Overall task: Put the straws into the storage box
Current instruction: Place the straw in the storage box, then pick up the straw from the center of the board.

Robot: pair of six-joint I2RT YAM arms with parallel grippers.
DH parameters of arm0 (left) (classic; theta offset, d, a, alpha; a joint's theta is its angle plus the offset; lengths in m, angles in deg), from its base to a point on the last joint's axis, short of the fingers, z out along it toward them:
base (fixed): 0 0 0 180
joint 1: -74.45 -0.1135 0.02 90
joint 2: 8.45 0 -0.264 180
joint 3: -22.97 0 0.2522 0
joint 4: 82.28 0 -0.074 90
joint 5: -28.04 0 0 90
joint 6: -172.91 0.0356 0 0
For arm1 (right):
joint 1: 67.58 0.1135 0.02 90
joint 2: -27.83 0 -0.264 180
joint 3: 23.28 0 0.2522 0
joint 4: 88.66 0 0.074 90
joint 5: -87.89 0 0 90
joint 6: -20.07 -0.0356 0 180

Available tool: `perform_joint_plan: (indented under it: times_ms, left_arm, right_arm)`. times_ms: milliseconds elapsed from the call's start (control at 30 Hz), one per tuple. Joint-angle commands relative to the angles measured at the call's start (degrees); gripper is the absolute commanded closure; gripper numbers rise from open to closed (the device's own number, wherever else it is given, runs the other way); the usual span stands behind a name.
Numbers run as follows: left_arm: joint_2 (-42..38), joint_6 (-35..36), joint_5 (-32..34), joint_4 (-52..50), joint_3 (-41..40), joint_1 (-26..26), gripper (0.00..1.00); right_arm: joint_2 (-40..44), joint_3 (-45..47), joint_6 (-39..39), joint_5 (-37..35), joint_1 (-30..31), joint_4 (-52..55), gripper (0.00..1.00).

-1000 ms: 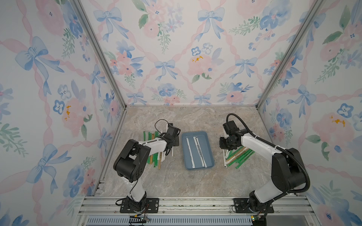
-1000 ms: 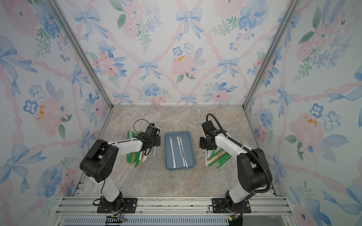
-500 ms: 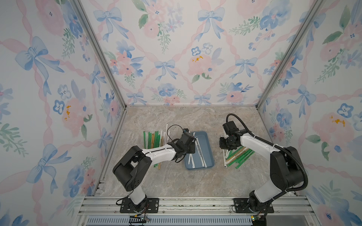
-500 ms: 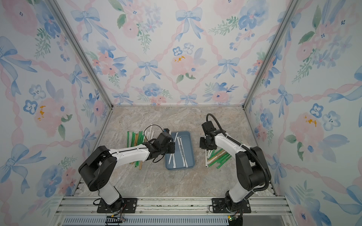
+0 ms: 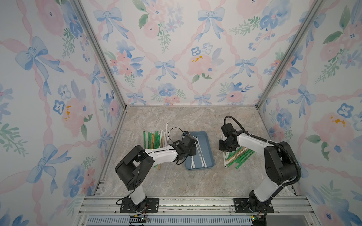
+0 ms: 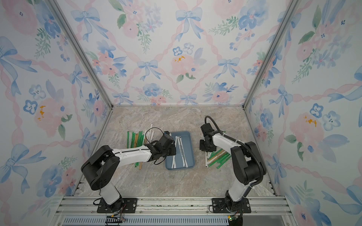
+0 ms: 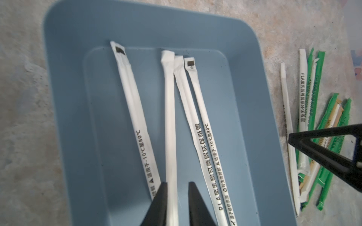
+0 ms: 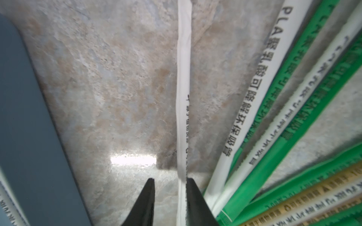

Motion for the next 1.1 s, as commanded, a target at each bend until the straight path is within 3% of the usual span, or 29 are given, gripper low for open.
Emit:
perform_joint_plan:
  times_ms: [0,133,367,667,1067]
  left_arm:
    - [-0.6,0.1,2.1,-0.6,-0.5,0.3,0.62]
    - [-2.8,0.8,4.2,-0.6,-0.7,0.3,0.53]
    - [-7.0,2.9,9.1,-0.7,-2.7,-0.2,0.45]
    - [-9.6,4.3,8.6,-0.7,-5.2,-4.0,0.44]
    - [-11.8,6.2,8.7,-0.7,-8.4,-9.7,0.44]
  right_arm:
    - [-1.2,0.5,0.9,-0.7,-0.2,-0.2,0.70]
    - [-2.0,0.5,1.1,-1.9,-0.2,0.5,0.71]
    - [-3.1,0.3,1.5,-1.6,0.4,1.0,0.76]
    - [-0.2,-0.7,0.2,-0.8,1.7,1.7,0.96]
    - [7.1,-4.6,-8.5,10.2,8.1,-1.4,0.99]
